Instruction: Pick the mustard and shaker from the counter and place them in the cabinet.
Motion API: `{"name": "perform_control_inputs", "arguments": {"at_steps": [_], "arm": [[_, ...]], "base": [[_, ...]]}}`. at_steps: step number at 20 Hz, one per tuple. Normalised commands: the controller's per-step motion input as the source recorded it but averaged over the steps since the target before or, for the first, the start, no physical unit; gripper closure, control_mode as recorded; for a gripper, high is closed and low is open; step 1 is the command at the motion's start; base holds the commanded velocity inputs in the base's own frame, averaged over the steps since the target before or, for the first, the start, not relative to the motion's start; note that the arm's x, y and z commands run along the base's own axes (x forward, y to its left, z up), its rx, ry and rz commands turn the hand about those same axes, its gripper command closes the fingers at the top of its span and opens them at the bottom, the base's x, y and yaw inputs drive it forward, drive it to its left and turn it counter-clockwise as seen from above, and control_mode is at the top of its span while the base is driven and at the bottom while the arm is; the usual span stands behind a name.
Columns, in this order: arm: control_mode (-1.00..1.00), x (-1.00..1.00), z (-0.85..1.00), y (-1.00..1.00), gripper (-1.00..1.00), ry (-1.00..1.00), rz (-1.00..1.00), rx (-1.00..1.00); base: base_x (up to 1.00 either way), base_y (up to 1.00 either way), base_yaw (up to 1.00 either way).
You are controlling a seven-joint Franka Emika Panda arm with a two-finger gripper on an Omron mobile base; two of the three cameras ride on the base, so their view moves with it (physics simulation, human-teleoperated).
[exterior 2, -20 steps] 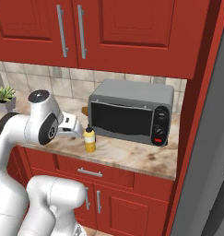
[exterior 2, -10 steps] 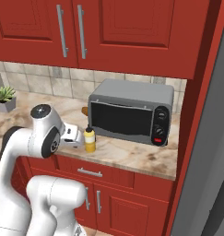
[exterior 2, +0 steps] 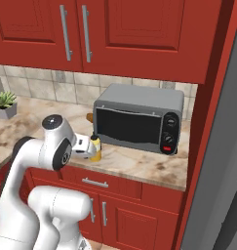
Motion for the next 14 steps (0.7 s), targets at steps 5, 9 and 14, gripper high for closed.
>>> {"name": "perform_control_inputs", "arguments": {"at_steps": [5,9,14], "arm": [[-1.00,0.29,-0.08,-0.03,-1.00,0.00,0.00,0.00],[-1.00,0.41,-0.06,0.00,-1.00,0.00,0.00,0.00],[-1.00,0.35,0.00,0.00,-1.00,0.00,0.00,0.00]], "base": [[0.00,0.00,0.00],[0.00,0.00,0.00],[0.00,0.00,0.00]]}}
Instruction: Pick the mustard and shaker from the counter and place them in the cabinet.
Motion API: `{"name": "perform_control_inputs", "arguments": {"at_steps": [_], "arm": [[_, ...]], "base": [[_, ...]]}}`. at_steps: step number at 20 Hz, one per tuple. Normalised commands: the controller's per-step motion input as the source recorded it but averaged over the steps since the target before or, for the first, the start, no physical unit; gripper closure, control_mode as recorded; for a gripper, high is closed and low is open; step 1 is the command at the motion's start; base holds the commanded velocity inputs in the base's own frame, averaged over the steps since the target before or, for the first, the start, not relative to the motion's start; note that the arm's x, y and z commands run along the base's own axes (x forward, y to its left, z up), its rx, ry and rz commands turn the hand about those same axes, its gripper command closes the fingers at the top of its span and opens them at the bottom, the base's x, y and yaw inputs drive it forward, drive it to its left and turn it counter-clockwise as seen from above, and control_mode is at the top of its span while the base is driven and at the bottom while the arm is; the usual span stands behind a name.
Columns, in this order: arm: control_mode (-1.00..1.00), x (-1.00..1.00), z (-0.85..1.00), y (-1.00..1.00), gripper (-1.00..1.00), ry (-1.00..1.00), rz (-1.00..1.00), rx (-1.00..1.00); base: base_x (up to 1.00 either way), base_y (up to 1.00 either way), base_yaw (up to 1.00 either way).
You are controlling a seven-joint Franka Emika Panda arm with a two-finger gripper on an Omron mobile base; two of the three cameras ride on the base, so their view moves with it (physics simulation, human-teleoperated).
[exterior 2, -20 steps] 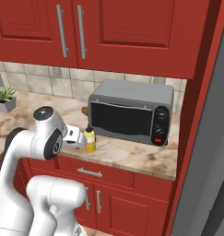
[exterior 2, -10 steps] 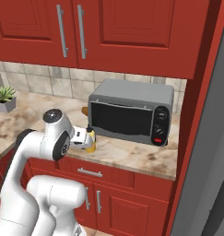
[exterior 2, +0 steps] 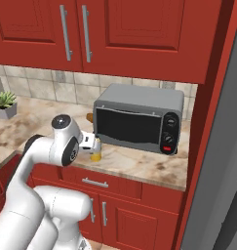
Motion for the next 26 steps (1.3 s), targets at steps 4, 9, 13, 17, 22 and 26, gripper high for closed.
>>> {"name": "perform_control_inputs", "arguments": {"at_steps": [4,9,13,17,22,26], "arm": [[-1.00,0.33,0.00,0.00,-1.00,0.00,0.00,0.00],[-1.00,0.30,-0.04,0.00,-1.00,0.00,0.00,0.00],[-1.00,0.25,-0.11,0.00,-1.00,0.00,0.00,0.00],[-1.00,0.18,-0.21,0.00,-1.00,0.00,0.00,0.00],[-1.00,0.20,-0.25,0.00,-1.00,0.00,0.00,0.00],[-1.00,0.23,-0.20,0.00,-1.00,0.00,0.00,0.00]], "base": [[0.00,0.00,0.00],[0.00,0.00,0.00],[0.00,0.00,0.00],[0.00,0.00,0.00],[0.00,0.00,0.00],[0.00,0.00,0.00]]}}
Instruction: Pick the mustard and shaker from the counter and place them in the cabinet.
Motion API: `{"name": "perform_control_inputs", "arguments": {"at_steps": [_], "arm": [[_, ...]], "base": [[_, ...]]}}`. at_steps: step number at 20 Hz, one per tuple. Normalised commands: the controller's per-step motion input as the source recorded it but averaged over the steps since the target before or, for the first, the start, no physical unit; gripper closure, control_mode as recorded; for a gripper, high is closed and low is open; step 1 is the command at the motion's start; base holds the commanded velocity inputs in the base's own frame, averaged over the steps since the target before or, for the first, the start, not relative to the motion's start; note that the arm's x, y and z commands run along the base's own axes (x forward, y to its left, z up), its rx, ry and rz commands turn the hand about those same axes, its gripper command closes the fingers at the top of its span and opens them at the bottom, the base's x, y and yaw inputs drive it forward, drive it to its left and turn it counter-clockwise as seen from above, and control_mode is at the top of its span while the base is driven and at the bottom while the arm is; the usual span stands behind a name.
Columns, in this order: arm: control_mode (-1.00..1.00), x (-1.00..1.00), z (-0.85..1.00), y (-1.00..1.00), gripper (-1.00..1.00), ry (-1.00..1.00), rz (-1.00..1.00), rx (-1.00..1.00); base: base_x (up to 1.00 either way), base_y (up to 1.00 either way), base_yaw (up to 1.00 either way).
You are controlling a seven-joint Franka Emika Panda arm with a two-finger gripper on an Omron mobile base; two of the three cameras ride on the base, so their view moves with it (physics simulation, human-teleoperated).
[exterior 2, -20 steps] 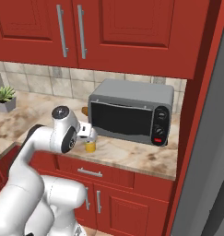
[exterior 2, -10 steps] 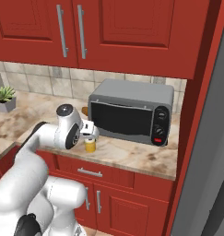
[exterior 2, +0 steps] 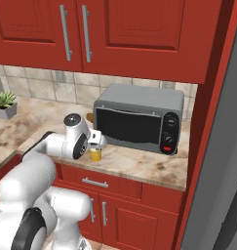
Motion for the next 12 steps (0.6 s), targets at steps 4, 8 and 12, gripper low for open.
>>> {"name": "perform_control_inputs", "arguments": {"at_steps": [4,8,12], "arm": [[-1.00,0.27,-0.15,0.00,-1.00,0.00,0.00,0.00],[-1.00,0.26,-0.13,0.00,-1.00,0.00,0.00,0.00],[-1.00,0.29,-0.12,0.00,-1.00,0.00,0.00,0.00]], "base": [[0.00,0.00,0.00],[0.00,0.00,0.00],[0.00,0.00,0.00]]}}
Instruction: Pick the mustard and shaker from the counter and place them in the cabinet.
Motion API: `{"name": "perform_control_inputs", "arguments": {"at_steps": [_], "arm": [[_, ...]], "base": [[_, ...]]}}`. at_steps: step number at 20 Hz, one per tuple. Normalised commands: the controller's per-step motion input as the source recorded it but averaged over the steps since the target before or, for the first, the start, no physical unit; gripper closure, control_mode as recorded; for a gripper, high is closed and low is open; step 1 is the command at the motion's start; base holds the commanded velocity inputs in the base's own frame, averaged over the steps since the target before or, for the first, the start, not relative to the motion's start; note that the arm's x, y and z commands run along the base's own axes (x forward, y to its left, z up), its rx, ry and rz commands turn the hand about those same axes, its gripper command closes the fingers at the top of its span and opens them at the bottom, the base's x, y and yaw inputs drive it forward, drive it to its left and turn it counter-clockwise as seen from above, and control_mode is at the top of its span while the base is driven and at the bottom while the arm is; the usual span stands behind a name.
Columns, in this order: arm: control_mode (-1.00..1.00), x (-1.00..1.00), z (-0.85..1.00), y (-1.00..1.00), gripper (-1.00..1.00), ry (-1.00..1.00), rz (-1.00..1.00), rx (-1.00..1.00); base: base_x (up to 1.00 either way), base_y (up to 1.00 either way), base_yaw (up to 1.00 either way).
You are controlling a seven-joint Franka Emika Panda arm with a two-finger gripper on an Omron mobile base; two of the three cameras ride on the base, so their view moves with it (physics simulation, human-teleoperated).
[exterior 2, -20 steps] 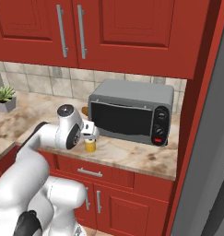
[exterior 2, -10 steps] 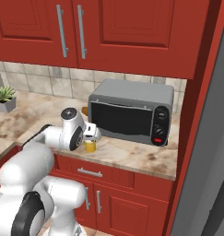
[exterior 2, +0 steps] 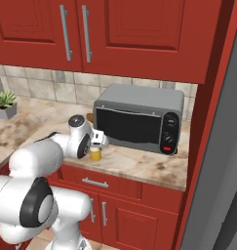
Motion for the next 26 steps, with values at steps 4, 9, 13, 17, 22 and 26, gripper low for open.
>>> {"name": "perform_control_inputs", "arguments": {"at_steps": [4,9,13,17,22,26], "arm": [[-1.00,0.28,-0.12,0.00,-1.00,0.00,0.00,0.00],[-1.00,0.24,-0.11,0.00,-1.00,0.00,0.00,0.00],[-1.00,0.18,-0.09,0.00,-1.00,0.00,0.00,0.00],[-1.00,0.22,-0.10,0.00,1.00,0.00,0.00,0.00],[-1.00,0.07,-0.09,0.00,1.00,0.00,0.00,0.00],[-1.00,-0.06,-0.04,0.00,1.00,-0.01,0.00,0.00]], "base": [[0.00,0.00,0.00],[0.00,0.00,0.00],[0.00,0.00,0.00],[0.00,0.00,0.00],[0.00,0.00,0.00],[0.00,0.00,0.00]]}}
